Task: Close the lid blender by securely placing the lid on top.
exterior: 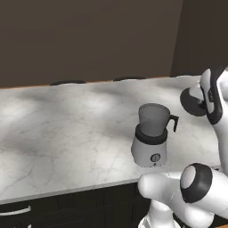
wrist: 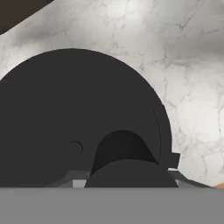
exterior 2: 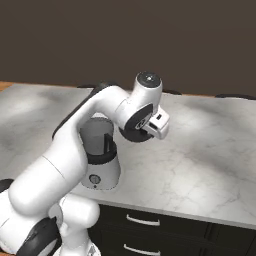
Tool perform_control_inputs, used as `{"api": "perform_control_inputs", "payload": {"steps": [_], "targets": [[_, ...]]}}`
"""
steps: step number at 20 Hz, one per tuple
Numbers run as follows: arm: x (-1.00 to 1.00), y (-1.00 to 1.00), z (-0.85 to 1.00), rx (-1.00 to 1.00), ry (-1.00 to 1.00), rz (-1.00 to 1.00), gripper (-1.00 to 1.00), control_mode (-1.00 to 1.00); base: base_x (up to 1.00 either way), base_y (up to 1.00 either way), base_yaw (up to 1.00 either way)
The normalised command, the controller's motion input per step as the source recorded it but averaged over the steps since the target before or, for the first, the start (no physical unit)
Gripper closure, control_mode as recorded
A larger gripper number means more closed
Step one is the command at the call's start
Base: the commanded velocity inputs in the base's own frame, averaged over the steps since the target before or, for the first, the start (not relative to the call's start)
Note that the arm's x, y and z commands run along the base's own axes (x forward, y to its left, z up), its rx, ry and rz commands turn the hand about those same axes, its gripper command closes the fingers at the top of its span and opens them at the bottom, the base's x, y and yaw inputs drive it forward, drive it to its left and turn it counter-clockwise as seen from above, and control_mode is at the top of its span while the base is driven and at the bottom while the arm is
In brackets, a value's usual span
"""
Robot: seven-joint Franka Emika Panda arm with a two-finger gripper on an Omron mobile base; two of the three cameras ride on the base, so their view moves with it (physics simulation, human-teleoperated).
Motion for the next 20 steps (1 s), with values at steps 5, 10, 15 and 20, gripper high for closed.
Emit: {"api": "perform_control_inputs", "payload": {"steps": [5, 10, 15, 20], "targets": [[0.03, 0.88, 0.34, -0.14, -0.05, 0.12, 1.0, -1.0, 0.0, 0.0, 0.0], [0.1, 0.85, 0.39, -0.16, 0.01, 0.12, 1.0, -1.0, 0.0, 0.0, 0.0], [0.42, 0.69, 0.03, -0.03, 0.26, 0.01, 1.0, -1.0, 0.0, 0.0, 0.0], [0.66, 0.2, -0.01, 0.0, 0.37, 0.0, 1.0, -1.0, 0.0, 0.0, 0.0]]}}
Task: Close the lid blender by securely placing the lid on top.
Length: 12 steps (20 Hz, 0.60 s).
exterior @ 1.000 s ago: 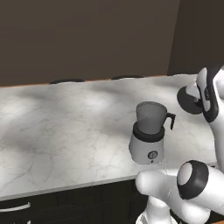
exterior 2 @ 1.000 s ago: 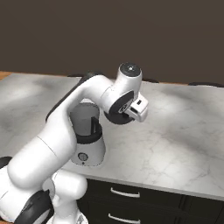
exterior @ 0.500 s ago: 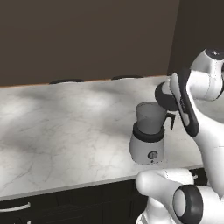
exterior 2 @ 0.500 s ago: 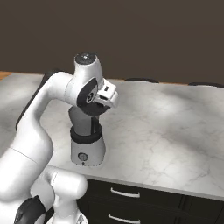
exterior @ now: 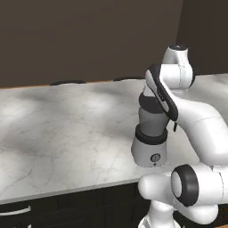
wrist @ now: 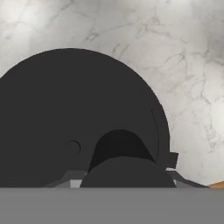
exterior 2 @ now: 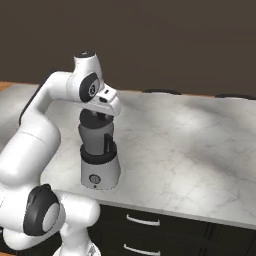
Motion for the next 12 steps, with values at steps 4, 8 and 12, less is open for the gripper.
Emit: {"api": "perform_control_inputs", "payload": {"steps": [4, 8, 12], "targets": [[0.61, 0.0, 0.0, 0.0, 0.36, 0.0, 1.0, -1.0, 0.0, 0.0, 0.0], [0.16, -0.06, -0.09, 0.0, 0.23, 0.0, 1.0, -1.0, 0.0, 0.0, 0.0], [-0.2, -0.08, -0.27, 0.01, 0.04, 0.0, 1.0, -1.0, 0.0, 0.0, 0.0]]}}
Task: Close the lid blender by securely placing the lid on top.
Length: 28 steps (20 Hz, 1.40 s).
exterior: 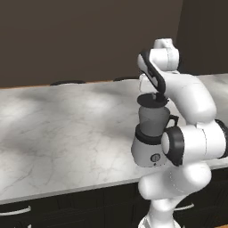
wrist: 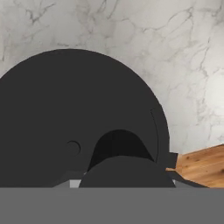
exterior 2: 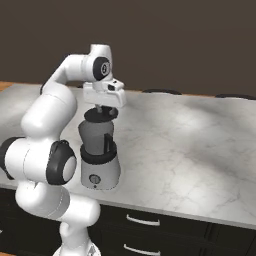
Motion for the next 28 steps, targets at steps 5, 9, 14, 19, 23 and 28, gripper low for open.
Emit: {"api": "perform_control_inputs", "payload": {"steps": [5, 9, 14, 19, 23, 28], "targets": [[-0.21, 0.0, -0.32, 0.02, 0.01, 0.0, 1.0, -1.0, 0.0, 0.0, 0.0], [-0.11, 0.0, -0.25, 0.01, 0.0, 0.0, 1.0, -1.0, 0.0, 0.0, 0.0], [-0.07, 0.0, -0.19, 0.0, 0.04, 0.0, 1.0, -1.0, 0.0, 0.0, 0.0], [-0.05, 0.0, -0.06, 0.0, 0.08, 0.0, 1.0, -1.0, 0.0, 0.0, 0.0], [-0.23, 0.01, 0.0, 0.0, 0.1, 0.01, 1.0, -1.0, 0.0, 0.0, 0.0], [-0.45, 0.0, 0.0, 0.0, 0.09, 0.01, 1.0, -1.0, 0.0, 0.0, 0.0]]}}
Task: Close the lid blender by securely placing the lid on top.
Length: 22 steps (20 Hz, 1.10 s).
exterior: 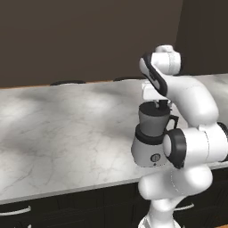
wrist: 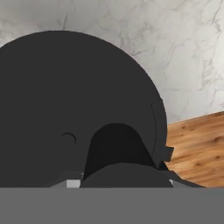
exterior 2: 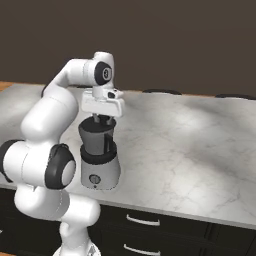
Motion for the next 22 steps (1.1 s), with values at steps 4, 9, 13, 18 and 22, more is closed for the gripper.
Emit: {"api": "perform_control_inputs", "payload": {"steps": [4, 9, 13, 18, 22], "targets": [[-0.48, 0.04, 0.0, 0.0, 0.13, 0.0, 1.0, -1.0, 0.0, 0.0, 0.0], [-0.13, 0.09, 0.02, 0.0, 0.1, 0.0, 1.0, -1.0, 0.0, 0.0, 0.0], [-0.04, 0.03, 0.0, 0.0, 0.0, 0.0, 1.0, -1.0, 0.0, 0.0, 0.0], [0.05, 0.01, 0.0, 0.03, -0.09, 0.0, 1.0, -1.0, 0.0, 0.0, 0.0], [0.0, 0.0, 0.0, 0.06, -0.33, 0.01, 1.0, -1.0, 0.0, 0.0, 0.0]]}}
